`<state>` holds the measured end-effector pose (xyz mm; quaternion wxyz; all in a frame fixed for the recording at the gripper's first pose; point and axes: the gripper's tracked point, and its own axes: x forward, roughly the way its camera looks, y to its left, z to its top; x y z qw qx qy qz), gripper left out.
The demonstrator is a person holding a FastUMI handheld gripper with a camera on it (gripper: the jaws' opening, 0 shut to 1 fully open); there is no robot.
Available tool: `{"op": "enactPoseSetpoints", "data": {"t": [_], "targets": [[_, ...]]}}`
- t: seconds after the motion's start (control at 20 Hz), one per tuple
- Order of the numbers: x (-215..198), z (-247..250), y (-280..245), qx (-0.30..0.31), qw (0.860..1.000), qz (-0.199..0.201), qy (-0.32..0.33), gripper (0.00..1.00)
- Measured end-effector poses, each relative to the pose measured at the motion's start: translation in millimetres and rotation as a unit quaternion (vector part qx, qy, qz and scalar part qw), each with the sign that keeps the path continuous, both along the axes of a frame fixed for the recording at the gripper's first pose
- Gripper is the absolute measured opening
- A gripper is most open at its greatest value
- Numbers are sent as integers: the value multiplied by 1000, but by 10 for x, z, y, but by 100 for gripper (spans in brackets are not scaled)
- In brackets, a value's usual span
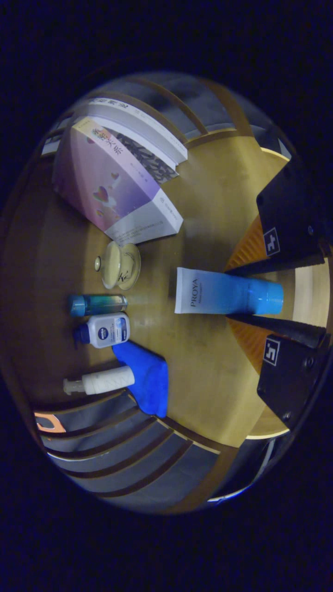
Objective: Pull open the drawer, take out the items inside it, and place them on the countertop above the cabinet.
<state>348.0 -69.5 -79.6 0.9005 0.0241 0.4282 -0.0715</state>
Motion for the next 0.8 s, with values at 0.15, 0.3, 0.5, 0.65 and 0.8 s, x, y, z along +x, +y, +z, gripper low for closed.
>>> {"op": "enactPoseSetpoints", "data": {"t": [0.15,0.3,0.5,0.65,0.8], "targets": [[-11,125,-9,2,1000,-2,-31,57],[-203,302,27,-11,998,19,-54,62],[-632,520,171,-6,995,52,-89,64],[-989,644,258,4,991,75,-114,78],[-1354,818,299,11,985,90,-149,85]]}}
